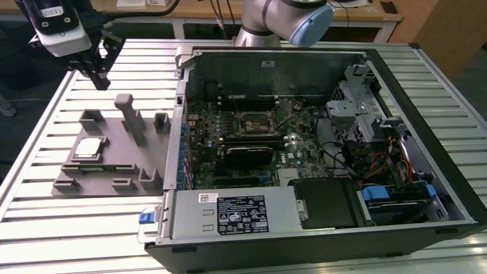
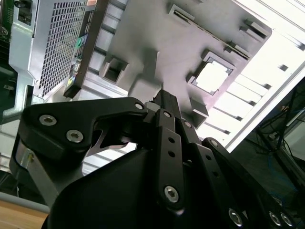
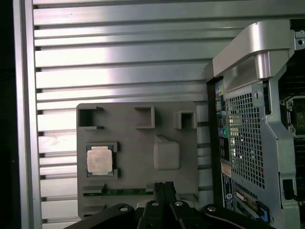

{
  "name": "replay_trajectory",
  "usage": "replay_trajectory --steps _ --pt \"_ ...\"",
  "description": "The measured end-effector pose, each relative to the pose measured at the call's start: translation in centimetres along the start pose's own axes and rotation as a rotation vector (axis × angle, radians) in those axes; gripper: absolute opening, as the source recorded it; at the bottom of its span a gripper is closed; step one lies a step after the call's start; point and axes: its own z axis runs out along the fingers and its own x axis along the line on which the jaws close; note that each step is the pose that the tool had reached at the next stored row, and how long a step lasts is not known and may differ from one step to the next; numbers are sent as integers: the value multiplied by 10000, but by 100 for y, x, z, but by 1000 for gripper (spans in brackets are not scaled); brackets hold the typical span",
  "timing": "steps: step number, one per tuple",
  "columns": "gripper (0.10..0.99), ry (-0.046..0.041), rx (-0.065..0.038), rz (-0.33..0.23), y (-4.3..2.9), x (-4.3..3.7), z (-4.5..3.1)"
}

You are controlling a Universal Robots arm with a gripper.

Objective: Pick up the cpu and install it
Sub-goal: 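Reach for the cpu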

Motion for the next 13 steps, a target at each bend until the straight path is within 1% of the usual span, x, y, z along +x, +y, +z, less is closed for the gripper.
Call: replay_trajectory --steps 13 --pt "106 -1 -1 1 -13 127 85"
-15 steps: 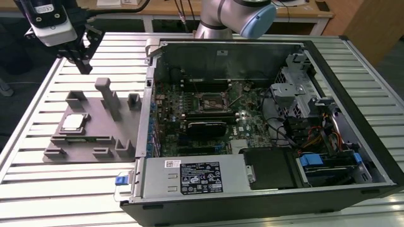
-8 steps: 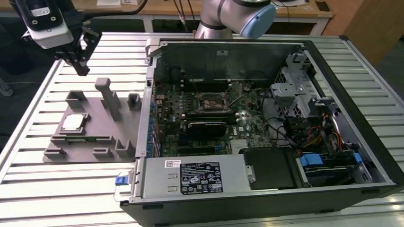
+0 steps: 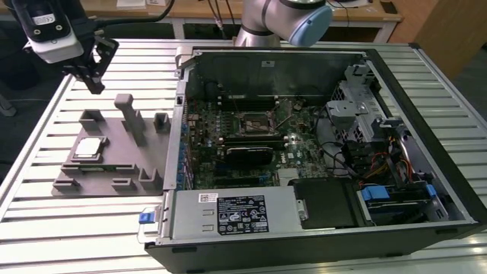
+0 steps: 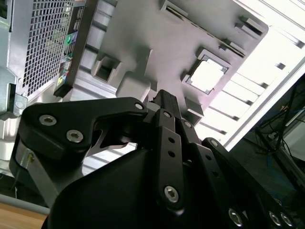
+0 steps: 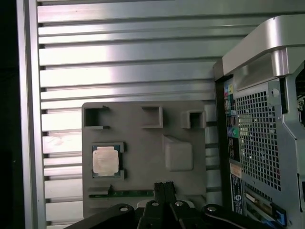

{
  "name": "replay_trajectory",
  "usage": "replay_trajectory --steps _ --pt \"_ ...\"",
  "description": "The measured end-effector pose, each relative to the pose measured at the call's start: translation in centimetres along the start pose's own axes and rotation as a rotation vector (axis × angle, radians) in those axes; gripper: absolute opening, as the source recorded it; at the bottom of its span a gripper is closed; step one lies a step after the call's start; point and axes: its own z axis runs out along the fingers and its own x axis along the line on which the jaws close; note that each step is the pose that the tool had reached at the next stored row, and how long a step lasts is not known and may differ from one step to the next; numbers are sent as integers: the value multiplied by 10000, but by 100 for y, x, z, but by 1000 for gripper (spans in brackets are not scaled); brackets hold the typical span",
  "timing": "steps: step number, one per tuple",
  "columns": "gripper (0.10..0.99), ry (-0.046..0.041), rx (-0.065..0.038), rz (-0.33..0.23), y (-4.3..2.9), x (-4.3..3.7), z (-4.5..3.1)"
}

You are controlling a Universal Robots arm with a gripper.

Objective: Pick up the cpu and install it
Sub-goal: 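Reach for the cpu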

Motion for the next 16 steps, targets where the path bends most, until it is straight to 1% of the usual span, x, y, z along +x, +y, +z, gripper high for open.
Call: replay_trajectory --steps 16 --pt "106 0 1 -1 -17 154 123"
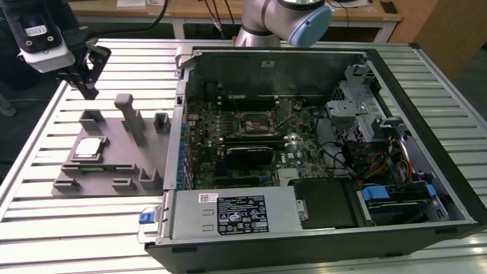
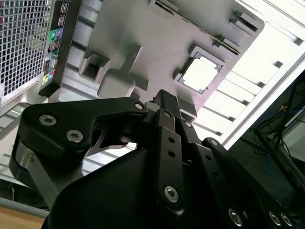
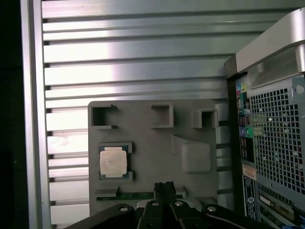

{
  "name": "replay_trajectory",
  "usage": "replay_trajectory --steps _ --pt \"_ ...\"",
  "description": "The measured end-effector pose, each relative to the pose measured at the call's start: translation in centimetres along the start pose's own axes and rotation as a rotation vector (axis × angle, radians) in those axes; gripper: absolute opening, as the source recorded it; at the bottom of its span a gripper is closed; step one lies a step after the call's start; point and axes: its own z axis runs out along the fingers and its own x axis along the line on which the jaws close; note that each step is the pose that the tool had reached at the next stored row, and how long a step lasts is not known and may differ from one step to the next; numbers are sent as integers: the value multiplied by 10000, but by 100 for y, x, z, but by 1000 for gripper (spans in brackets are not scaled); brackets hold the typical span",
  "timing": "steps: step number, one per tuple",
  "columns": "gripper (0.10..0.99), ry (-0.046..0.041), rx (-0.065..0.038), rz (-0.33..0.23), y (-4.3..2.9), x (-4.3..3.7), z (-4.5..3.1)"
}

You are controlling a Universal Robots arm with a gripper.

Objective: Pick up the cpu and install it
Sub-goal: 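Reach for the cpu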

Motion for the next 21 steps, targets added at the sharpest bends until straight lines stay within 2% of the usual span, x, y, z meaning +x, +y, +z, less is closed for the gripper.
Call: replay_trajectory --steps 21 --pt "106 0 0 1 -21 193 168"
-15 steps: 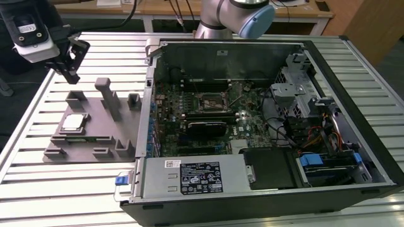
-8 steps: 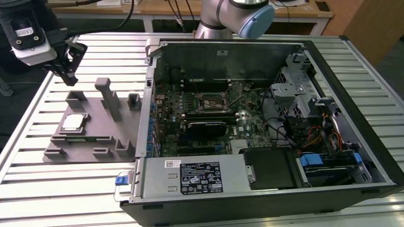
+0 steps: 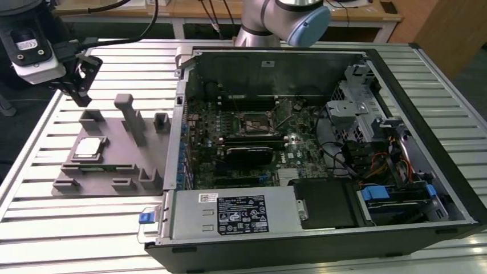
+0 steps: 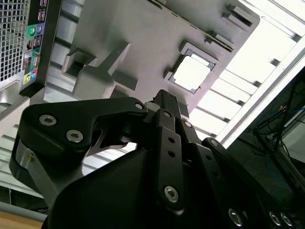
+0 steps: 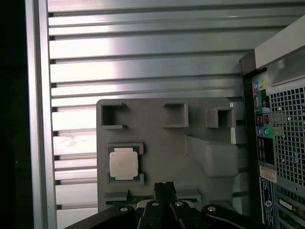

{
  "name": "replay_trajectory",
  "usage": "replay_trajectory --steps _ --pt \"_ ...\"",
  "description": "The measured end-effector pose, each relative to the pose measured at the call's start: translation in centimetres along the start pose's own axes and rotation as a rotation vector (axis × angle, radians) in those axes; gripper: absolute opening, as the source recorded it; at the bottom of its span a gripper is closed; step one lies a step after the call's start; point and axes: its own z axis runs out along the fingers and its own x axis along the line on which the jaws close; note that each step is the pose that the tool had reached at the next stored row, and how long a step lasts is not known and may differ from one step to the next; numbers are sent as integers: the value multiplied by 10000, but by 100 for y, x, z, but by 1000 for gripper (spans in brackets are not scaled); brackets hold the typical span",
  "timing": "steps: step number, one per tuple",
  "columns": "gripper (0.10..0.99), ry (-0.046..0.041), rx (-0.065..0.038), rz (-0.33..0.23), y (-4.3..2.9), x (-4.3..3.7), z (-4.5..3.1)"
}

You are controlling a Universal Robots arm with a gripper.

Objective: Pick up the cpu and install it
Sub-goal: 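Reach for the cpu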

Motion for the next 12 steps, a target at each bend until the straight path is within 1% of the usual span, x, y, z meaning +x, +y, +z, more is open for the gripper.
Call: replay_trajectory --steps 5,10,12 --pt "106 1 1 0 12 36 45" --pt "106 0 0 0 43 63 91" --pt "106 1 1 -1 44 66 96"
